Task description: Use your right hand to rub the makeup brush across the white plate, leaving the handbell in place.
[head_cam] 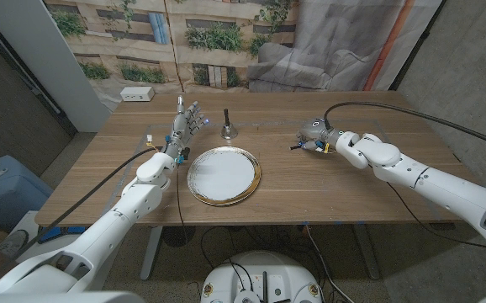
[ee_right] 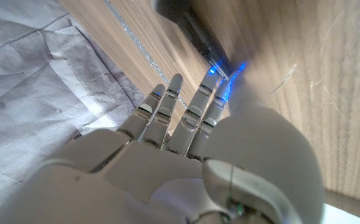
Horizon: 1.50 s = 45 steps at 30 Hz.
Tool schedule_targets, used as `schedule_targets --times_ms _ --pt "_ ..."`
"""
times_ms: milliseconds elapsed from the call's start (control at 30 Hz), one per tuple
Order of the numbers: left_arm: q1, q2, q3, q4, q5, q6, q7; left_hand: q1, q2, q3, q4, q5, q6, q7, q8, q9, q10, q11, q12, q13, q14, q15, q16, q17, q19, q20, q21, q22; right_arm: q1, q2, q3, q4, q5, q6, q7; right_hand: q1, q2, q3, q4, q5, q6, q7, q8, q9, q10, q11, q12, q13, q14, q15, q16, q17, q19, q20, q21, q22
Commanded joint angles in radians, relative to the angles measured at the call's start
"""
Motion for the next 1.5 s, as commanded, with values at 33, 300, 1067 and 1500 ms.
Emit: schedule_targets --times_ms 33,300,1067,1500 --pt "0.0 0.0 0.0 0.001 0.0 -0.001 0.0 0.0 0.015 -0.001 0.007 0.007 0.001 -0.007 0.004 0.002 0.001 -0.008 0.007 0.003 0.01 -0.013 0.003 0.002 0.006 0.0 0.006 0.005 -0.021 -0.011 0.042 -0.031 0.038 0.005 -0.043 0.005 0.009 0.001 0.002 0.0 0.015 -0.012 0.002 0.001 0.009 0.003 -0.003 0.002 0.006 -0.163 0.002 0.003 0.012 -0.021 -0.001 0.005" --pt "0.0 0.0 0.0 0.0 0.0 0.0 0.0 0.0 0.015 -0.001 0.007 0.008 0.001 -0.007 0.003 0.002 0.002 -0.008 0.007 0.003 0.009 -0.013 0.003 0.002 0.006 0.001 0.006 0.005 -0.045 -0.017 0.076 -0.066 0.083 -0.002 -0.049 0.005 0.011 0.001 0.002 0.0 0.017 -0.012 0.001 -0.002 0.009 0.003 -0.005 0.001 0.006 -0.162 0.001 0.002 0.013 -0.021 -0.001 0.005" --pt "0.0 0.0 0.0 0.0 0.0 0.0 0.0 0.0 0.015 -0.001 0.007 0.007 0.001 -0.007 0.003 0.002 0.002 -0.006 0.007 0.003 0.01 -0.014 0.003 0.002 0.006 0.001 0.007 0.005 -0.206 -0.008 0.266 -0.195 0.499 -0.016 -0.065 0.006 0.01 -0.003 -0.001 -0.001 0.021 -0.011 -0.002 -0.012 0.014 0.003 -0.007 0.0 0.0 -0.161 -0.004 0.001 0.011 -0.016 -0.002 0.005" --pt "0.0 0.0 0.0 0.0 0.0 0.0 0.0 0.0 0.015 -0.001 0.007 0.008 0.001 -0.007 0.004 0.002 0.002 -0.005 0.007 0.003 0.009 -0.013 0.003 0.002 0.006 0.001 0.007 0.005 -0.276 0.04 0.33 -0.231 0.726 -0.018 -0.096 0.002 0.009 -0.008 0.0 0.0 0.021 -0.012 -0.005 -0.019 0.014 0.003 -0.01 -0.002 -0.003 -0.158 -0.005 0.002 0.009 -0.011 -0.003 0.006"
